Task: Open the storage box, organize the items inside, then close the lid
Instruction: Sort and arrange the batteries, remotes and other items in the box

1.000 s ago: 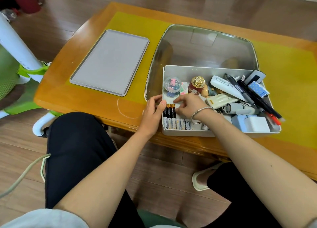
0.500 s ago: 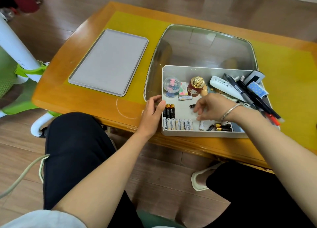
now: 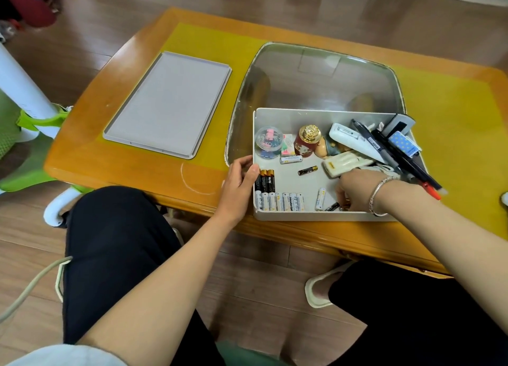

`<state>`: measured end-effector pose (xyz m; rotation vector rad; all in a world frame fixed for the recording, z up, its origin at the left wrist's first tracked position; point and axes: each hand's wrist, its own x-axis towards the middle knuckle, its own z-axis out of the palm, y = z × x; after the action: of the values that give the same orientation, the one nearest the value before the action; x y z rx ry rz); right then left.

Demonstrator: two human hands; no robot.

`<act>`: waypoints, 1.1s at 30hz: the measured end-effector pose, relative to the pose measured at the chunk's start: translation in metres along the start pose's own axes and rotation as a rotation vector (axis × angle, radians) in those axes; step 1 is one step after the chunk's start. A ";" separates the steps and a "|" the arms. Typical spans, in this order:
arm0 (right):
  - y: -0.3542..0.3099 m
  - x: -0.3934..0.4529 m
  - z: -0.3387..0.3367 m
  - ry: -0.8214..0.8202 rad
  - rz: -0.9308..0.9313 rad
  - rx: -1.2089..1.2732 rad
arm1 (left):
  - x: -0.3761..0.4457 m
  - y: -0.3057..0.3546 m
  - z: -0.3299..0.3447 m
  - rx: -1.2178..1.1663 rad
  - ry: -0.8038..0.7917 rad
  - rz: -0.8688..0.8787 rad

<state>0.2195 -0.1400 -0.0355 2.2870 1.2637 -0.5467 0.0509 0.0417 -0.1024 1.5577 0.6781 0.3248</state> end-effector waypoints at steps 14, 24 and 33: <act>-0.008 0.010 0.003 -0.065 0.009 -0.019 | -0.002 0.003 0.000 -0.006 -0.004 0.002; 0.003 -0.001 -0.001 0.080 -0.073 0.155 | -0.002 0.004 0.000 -0.018 0.004 0.013; -0.029 0.003 -0.017 0.194 -0.015 0.703 | -0.002 0.003 0.000 -0.009 -0.003 0.008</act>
<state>0.1987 -0.1144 -0.0292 2.9625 1.3213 -0.9053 0.0497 0.0408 -0.0990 1.5526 0.6675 0.3310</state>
